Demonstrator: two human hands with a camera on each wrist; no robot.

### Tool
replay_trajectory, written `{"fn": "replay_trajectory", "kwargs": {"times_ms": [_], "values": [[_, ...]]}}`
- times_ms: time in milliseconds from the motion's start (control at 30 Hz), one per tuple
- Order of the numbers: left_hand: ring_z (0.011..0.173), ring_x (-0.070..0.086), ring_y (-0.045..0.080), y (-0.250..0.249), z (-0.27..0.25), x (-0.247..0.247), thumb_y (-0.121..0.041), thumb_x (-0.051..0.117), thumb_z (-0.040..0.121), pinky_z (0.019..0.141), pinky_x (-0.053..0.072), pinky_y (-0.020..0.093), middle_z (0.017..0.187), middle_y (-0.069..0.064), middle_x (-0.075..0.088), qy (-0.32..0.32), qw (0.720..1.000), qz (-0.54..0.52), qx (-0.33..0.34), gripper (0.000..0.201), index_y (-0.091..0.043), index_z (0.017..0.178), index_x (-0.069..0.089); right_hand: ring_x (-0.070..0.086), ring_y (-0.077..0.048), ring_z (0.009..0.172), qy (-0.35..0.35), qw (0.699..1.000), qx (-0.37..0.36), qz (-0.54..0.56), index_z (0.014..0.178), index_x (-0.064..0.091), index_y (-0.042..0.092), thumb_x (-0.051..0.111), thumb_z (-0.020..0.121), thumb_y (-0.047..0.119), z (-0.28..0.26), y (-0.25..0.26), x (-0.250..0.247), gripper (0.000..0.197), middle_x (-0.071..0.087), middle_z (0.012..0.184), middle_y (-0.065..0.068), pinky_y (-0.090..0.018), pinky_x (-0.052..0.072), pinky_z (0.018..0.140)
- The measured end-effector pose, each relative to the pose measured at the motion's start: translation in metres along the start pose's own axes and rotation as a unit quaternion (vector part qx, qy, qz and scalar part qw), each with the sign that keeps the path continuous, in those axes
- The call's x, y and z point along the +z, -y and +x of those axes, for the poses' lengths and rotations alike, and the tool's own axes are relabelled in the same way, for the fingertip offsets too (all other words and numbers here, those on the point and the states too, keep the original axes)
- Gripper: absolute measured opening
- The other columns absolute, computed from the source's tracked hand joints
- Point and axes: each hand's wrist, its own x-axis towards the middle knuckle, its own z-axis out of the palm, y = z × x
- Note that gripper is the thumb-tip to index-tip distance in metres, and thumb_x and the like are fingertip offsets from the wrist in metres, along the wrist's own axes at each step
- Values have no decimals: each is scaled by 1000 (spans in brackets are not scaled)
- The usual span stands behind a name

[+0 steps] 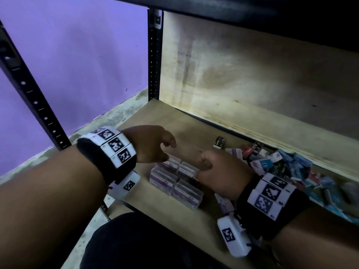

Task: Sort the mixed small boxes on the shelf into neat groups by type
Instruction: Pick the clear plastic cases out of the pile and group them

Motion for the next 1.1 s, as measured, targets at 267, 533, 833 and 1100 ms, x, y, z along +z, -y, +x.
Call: {"fn": "replay_trajectory", "kwargs": {"times_ms": [267, 533, 833, 1100], "values": [[102, 52, -5, -7, -47, 32, -49, 69, 71, 84, 40, 12, 113, -30, 50, -64, 993, -80, -63, 38, -60, 107, 61, 60, -5, 74, 26, 999, -19, -35, 95, 63, 30, 60, 77, 56, -38, 4, 16, 32, 66, 83, 9, -25, 46, 62], [105, 55, -2, -4, -46, 48, -36, 65, 79, 86, 45, 17, 121, -29, 55, -57, 995, -51, -71, 42, -62, 113, 62, 61, -4, 77, 28, 999, -15, -22, 94, 65, 30, 61, 79, 49, -34, 2, 31, 24, 67, 85, 11, -23, 43, 62], [99, 54, -1, 7, -49, 48, -36, 69, 81, 88, 47, 20, 112, -24, 56, -51, 995, -54, -63, 42, -59, 115, 63, 61, -6, 78, 23, 1000, -15, -14, 98, 60, 37, 59, 74, 59, -23, 1, 43, 32, 65, 87, 13, -24, 42, 61], [99, 58, -3, 3, -53, 46, -32, 68, 75, 85, 48, 17, 110, -24, 60, -104, 991, -80, -32, 36, -49, 106, 68, 60, -4, 80, 25, 999, -22, 13, 105, 63, 35, 61, 74, 63, -31, -1, 36, 42, 66, 91, 12, -25, 48, 69]]}}
